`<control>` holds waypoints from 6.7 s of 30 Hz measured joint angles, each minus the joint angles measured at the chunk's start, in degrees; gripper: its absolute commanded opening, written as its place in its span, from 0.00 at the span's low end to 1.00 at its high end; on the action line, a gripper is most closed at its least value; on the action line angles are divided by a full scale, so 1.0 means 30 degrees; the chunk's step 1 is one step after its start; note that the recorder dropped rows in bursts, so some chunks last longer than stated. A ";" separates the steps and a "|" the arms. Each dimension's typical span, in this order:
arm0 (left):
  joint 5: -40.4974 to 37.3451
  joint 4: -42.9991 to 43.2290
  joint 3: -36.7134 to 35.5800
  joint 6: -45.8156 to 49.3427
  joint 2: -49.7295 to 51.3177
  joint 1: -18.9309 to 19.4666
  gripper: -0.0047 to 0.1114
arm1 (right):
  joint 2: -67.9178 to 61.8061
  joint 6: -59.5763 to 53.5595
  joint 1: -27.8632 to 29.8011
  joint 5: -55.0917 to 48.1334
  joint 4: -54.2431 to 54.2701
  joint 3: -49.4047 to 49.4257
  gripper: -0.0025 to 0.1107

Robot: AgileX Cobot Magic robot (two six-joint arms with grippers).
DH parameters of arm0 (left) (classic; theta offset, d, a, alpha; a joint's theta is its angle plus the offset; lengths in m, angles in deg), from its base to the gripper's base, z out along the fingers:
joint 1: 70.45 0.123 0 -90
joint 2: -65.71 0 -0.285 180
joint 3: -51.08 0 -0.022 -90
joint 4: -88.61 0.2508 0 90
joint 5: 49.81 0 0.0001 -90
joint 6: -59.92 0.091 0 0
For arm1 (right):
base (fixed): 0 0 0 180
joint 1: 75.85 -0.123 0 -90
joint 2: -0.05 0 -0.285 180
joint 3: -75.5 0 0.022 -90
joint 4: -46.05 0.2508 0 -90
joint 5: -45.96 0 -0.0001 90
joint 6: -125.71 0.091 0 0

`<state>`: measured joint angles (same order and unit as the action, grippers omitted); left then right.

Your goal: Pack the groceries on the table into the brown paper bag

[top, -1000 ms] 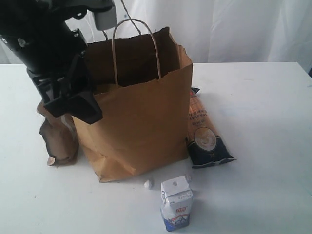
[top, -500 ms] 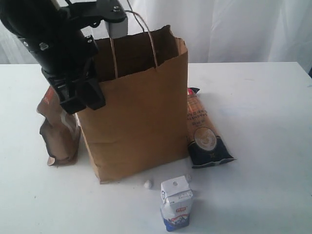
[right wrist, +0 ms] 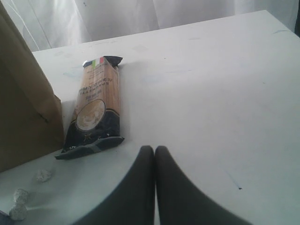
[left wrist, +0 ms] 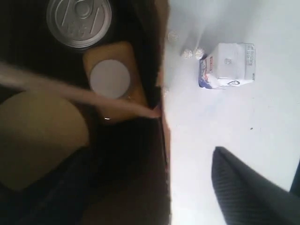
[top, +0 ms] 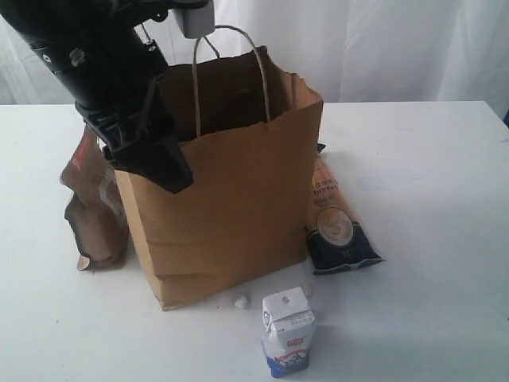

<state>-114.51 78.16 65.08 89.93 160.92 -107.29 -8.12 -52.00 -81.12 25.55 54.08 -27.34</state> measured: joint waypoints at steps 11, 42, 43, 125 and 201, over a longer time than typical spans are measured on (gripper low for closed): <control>-0.0034 0.0740 0.0000 -0.1539 -0.2012 0.0000 0.70 | 0.0000 0.0000 0.0000 0.0000 0.0000 0.0000 0.02; 0.6523 0.7932 -1.1300 -1.4574 -1.4816 0.0000 0.04 | 0.0000 0.0000 0.0000 0.0000 0.0000 0.0000 0.02; 0.6841 0.7948 -1.1881 -1.4868 -1.5169 0.0000 0.04 | 0.0000 0.0000 0.0000 0.0000 0.0000 0.0000 0.02; 2.1010 0.4258 -3.0330 -1.1155 -2.9053 0.6663 0.04 | 0.0000 0.0000 0.0000 0.0000 0.0000 0.0000 0.02; 2.0755 0.4258 -3.0341 -1.0924 -2.9053 0.6663 0.04 | -1.2263 -0.8193 -0.1383 -1.5429 0.6582 -1.5387 0.62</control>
<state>-52.25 90.93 -25.94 57.16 73.76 -87.30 -44.91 -76.58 -85.27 -20.73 73.83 -73.51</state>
